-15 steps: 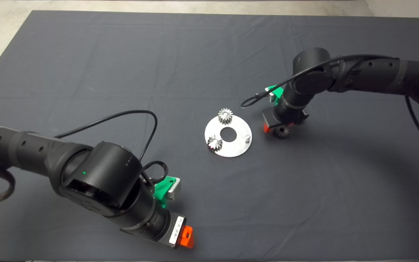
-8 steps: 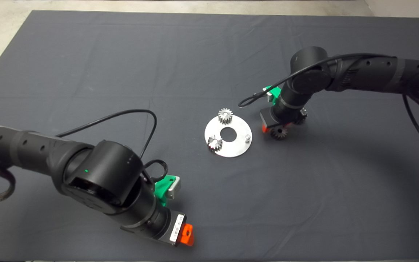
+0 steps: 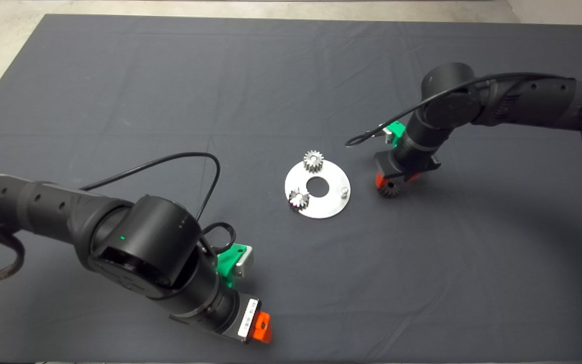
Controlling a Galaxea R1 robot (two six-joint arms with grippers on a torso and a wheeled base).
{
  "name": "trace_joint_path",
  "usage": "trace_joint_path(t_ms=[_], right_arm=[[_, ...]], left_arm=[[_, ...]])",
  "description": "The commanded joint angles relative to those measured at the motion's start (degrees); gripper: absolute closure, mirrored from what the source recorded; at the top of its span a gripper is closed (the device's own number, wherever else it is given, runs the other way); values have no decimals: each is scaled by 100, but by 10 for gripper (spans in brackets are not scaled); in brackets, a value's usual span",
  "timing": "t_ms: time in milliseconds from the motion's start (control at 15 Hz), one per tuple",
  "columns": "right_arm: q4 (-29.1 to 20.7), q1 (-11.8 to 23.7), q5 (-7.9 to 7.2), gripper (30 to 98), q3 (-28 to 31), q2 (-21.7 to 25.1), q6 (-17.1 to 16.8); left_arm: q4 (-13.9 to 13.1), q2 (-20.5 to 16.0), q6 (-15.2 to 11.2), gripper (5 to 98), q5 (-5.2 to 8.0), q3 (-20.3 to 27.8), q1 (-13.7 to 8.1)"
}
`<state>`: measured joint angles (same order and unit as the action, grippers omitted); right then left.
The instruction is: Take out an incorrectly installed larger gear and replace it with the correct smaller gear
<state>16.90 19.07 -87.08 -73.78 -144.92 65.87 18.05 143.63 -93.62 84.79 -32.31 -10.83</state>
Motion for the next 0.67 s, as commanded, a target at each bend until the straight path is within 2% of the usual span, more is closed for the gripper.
trace_joint_path(t_ms=[0, 600], right_arm=[[-196, 168, -574, 716, 49, 187, 22], [-358, 168, -574, 716, 106, 178, 26]], left_arm=[[5, -14, 2, 59, 12, 33, -96], [5, -6, -16, 59, 12, 24, -96]])
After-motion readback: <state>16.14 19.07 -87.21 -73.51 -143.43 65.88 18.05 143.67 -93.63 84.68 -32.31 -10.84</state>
